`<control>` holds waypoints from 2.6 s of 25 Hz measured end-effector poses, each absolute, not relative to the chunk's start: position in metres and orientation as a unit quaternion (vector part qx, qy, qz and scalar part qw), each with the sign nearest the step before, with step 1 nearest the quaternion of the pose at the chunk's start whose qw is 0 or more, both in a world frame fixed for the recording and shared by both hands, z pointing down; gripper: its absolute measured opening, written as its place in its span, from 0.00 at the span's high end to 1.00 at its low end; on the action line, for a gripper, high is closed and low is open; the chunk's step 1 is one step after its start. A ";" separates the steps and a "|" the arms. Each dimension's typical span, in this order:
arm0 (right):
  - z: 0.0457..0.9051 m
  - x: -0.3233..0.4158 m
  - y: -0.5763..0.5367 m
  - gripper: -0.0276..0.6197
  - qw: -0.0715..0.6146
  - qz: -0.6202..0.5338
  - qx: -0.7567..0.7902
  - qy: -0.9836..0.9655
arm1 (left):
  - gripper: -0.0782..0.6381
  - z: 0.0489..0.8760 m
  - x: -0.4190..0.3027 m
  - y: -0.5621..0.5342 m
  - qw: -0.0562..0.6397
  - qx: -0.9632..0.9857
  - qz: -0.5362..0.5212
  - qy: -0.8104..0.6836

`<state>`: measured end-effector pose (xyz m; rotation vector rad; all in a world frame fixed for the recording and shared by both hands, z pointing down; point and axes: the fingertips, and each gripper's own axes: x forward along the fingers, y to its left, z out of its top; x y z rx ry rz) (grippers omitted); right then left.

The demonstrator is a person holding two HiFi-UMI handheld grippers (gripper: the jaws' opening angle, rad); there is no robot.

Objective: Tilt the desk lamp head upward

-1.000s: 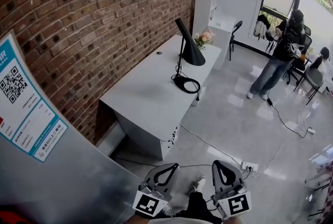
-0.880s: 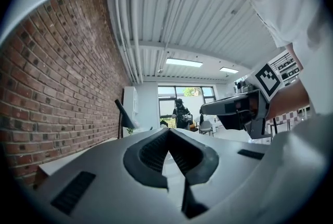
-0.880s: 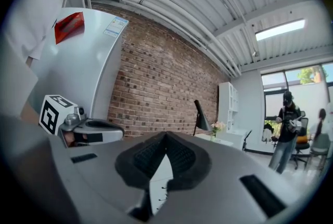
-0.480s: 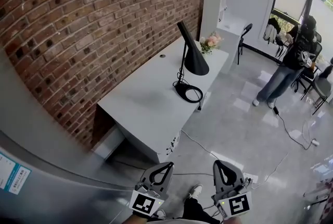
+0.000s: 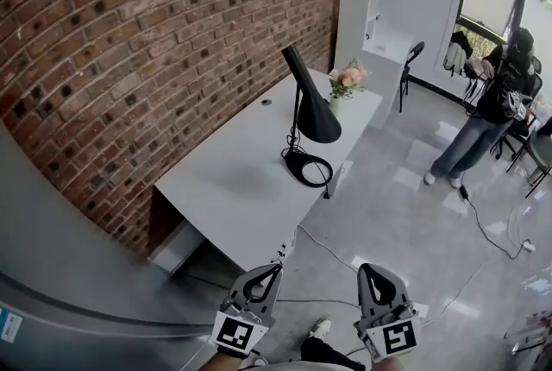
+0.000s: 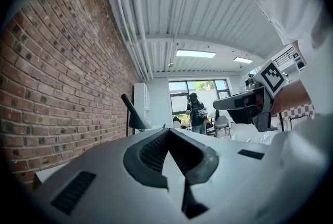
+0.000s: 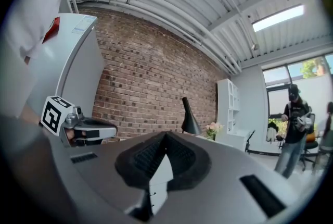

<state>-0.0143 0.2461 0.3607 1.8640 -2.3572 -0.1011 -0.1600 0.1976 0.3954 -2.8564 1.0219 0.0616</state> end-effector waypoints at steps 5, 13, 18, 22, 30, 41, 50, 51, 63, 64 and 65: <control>0.362 0.005 0.221 0.94 0.063 -0.029 0.603 -0.795 | 0.88 0.395 -0.136 0.182 0.056 -0.937 0.011 0.345; 0.358 0.050 0.179 0.94 0.061 -0.025 0.580 -0.812 | 0.88 0.395 -0.085 0.146 0.052 -0.929 0.005 0.367; 0.364 0.078 0.160 0.94 0.053 -0.034 0.558 -0.828 | 0.88 0.398 -0.055 0.128 0.051 -0.921 0.006 0.387; 0.366 0.097 0.148 0.94 0.047 -0.025 0.553 -0.831 | 0.88 0.398 -0.041 0.124 0.054 -0.917 0.004 0.396; 0.362 0.104 0.134 0.94 0.050 -0.030 0.533 -0.844 | 0.88 0.395 -0.030 0.115 0.055 -0.909 0.000 0.413; 0.362 0.121 0.109 0.94 0.047 -0.041 0.546 -0.835 | 0.88 0.401 -0.012 0.085 0.056 -0.916 0.017 0.396; 0.379 0.120 0.054 0.94 0.054 -0.030 0.553 -0.831 | 0.88 0.414 -0.008 0.029 0.047 -0.925 0.015 0.376; 0.379 0.118 0.046 0.94 0.055 -0.030 0.552 -0.832 | 0.88 0.417 -0.008 0.021 0.042 -0.926 0.013 0.375; 0.377 0.113 -0.030 0.94 0.049 -0.034 0.548 -0.834 | 0.88 0.416 -0.010 -0.046 0.051 -0.925 0.014 0.377; 0.380 0.111 -0.032 0.94 0.049 -0.031 0.546 -0.836 | 0.88 0.417 -0.012 -0.047 0.051 -0.924 0.012 0.379; 0.382 0.110 -0.033 0.94 0.048 -0.028 0.544 -0.837 | 0.88 0.418 -0.015 -0.047 0.049 -0.923 0.009 0.383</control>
